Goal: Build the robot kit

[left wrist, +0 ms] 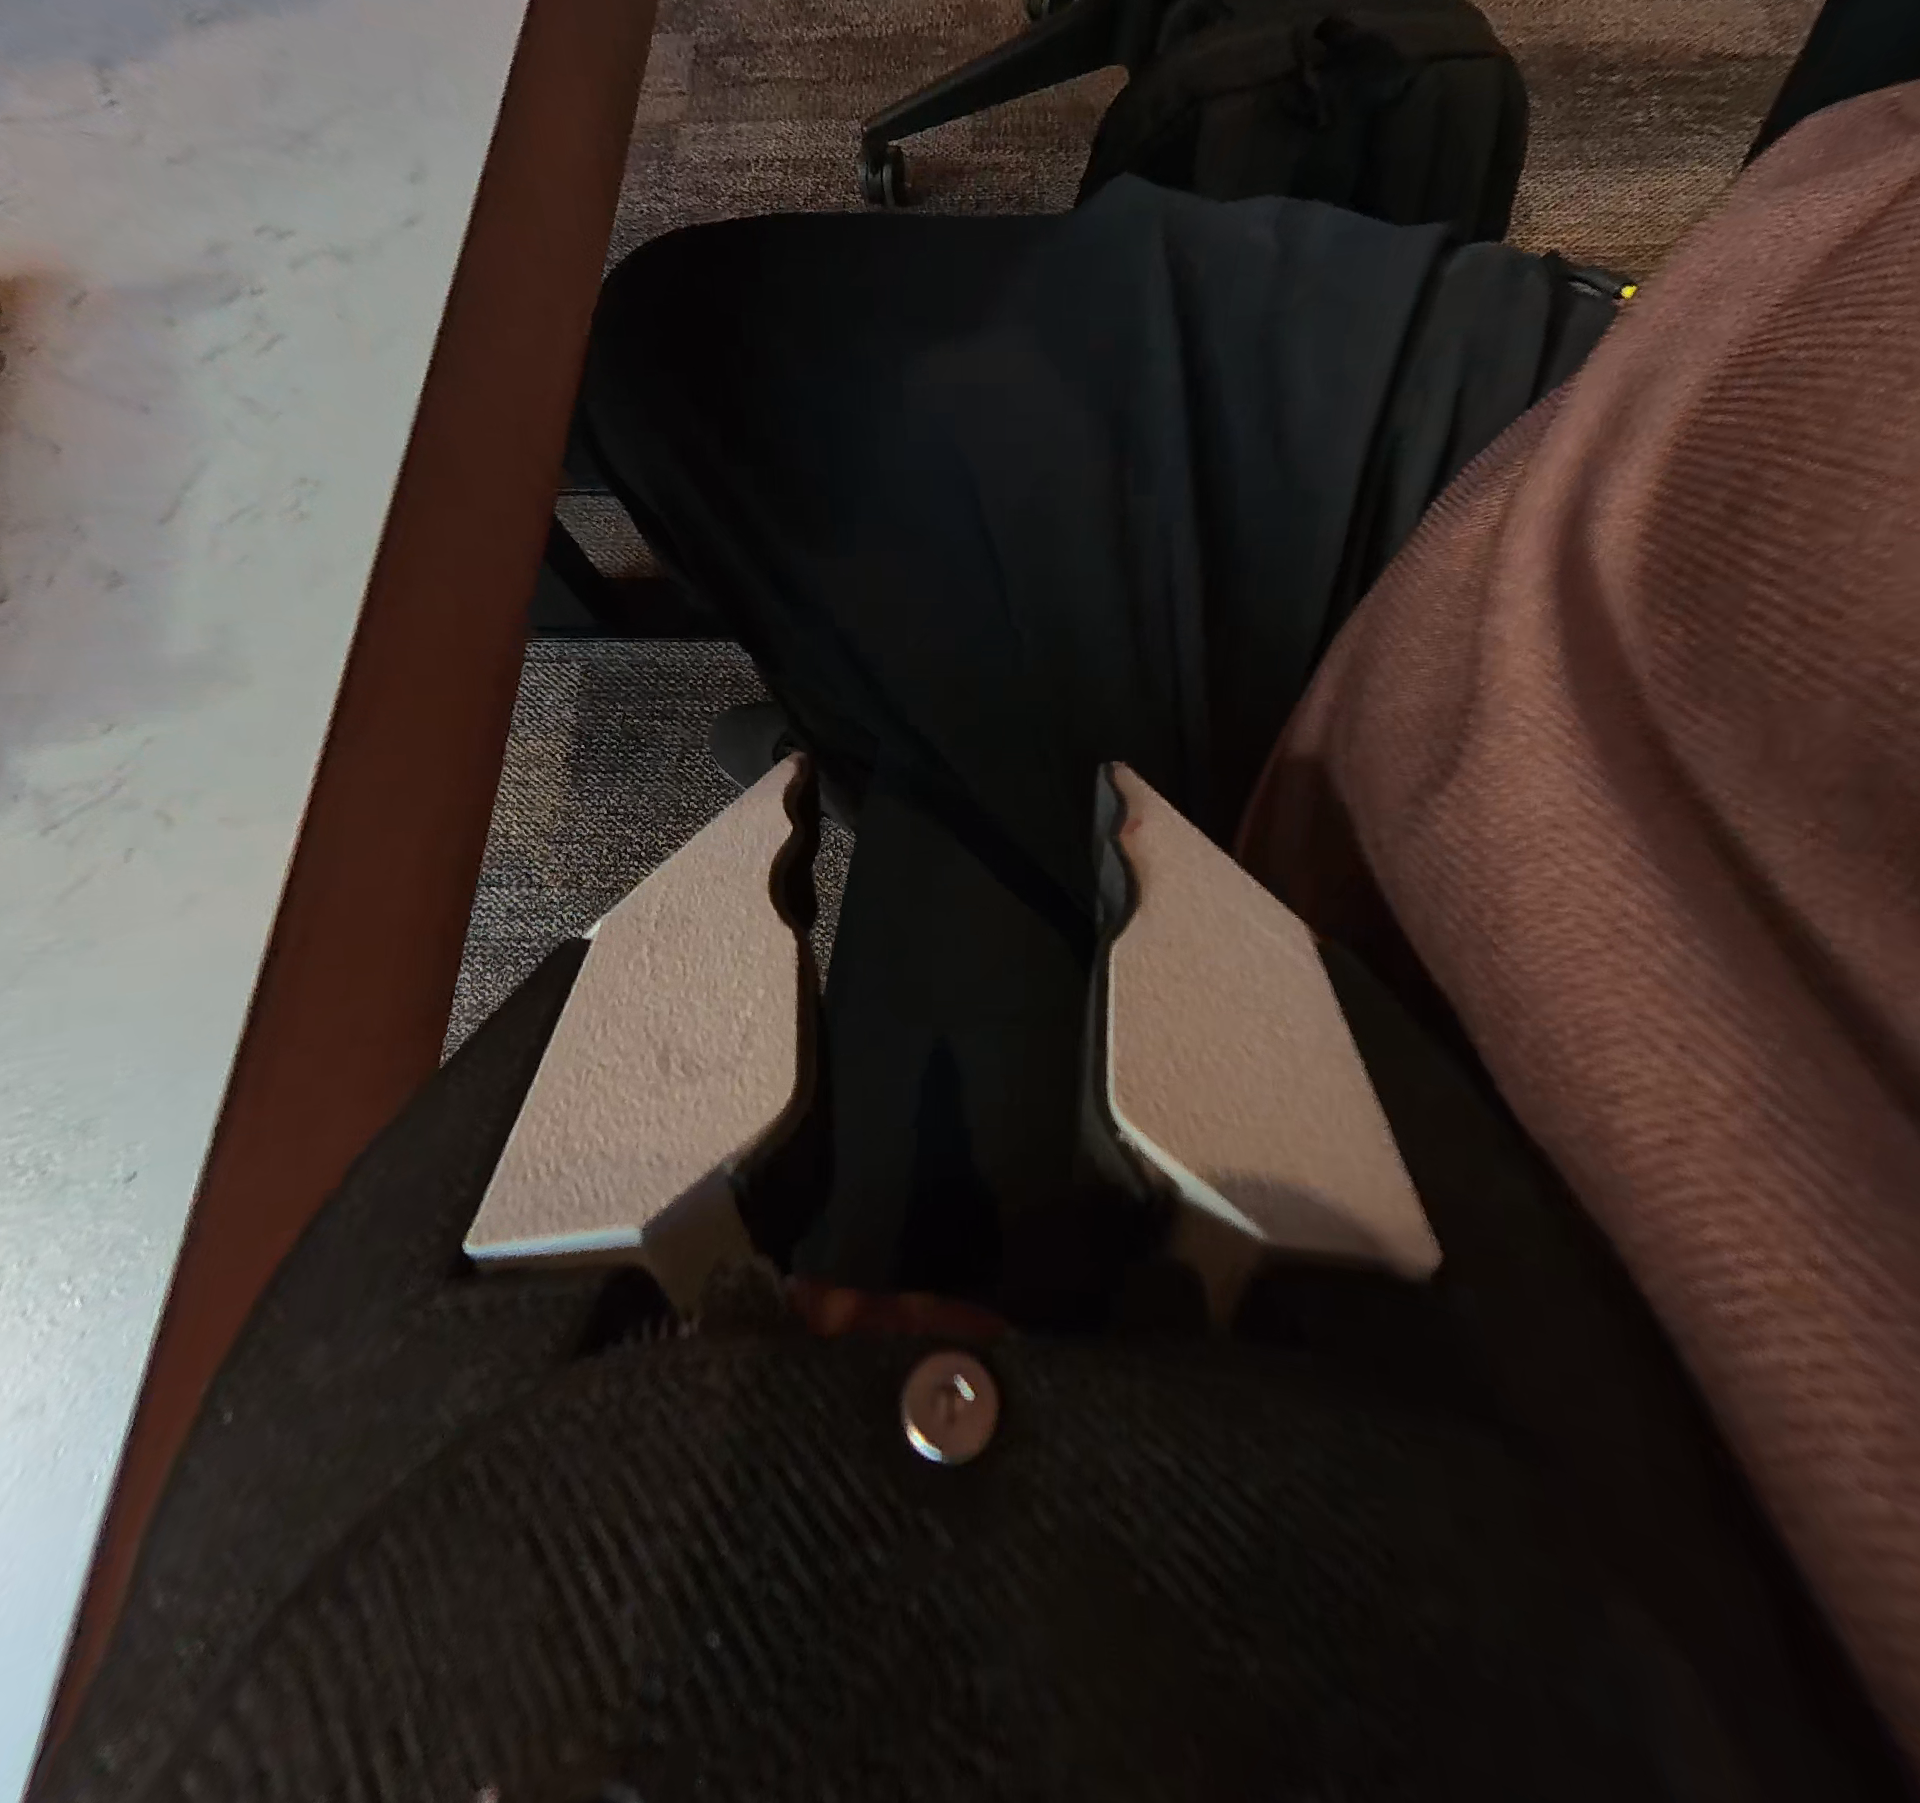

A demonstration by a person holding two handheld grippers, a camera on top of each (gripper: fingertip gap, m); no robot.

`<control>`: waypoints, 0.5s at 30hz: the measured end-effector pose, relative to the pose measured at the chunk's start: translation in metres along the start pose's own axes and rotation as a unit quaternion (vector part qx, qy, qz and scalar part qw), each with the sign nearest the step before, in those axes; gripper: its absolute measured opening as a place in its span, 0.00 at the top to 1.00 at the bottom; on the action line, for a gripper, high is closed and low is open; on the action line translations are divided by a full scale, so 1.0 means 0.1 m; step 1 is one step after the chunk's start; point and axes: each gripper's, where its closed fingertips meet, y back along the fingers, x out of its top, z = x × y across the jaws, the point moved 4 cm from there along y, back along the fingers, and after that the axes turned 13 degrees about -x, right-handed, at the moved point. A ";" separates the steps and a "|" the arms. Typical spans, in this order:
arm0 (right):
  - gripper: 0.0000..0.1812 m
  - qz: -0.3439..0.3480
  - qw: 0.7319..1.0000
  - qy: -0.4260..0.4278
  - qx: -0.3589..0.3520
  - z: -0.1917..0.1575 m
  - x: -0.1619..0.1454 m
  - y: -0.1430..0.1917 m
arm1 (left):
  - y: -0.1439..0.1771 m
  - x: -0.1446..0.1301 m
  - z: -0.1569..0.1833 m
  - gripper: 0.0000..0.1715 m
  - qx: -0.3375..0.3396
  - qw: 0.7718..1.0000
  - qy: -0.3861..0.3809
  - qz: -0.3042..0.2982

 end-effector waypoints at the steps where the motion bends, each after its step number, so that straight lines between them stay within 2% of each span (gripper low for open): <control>1: 0.99 -0.001 1.000 -0.003 -0.007 0.02 -0.01 0.01 | 0.01 0.00 0.00 0.70 0.000 1.000 0.002 0.000; 4: 1.00 0.006 1.000 -0.022 -0.010 0.07 -0.07 0.08 | 0.02 0.00 0.00 0.70 -0.001 1.000 0.005 0.003; 8: 0.99 0.030 0.998 -0.043 0.041 -0.08 -0.02 0.07 | 0.00 0.01 0.02 0.70 -0.009 1.000 0.008 0.003; 15: 0.95 -0.002 0.998 0.011 0.060 -0.37 0.16 -0.18 | -0.04 0.01 0.02 0.70 -0.005 1.000 -0.005 -0.008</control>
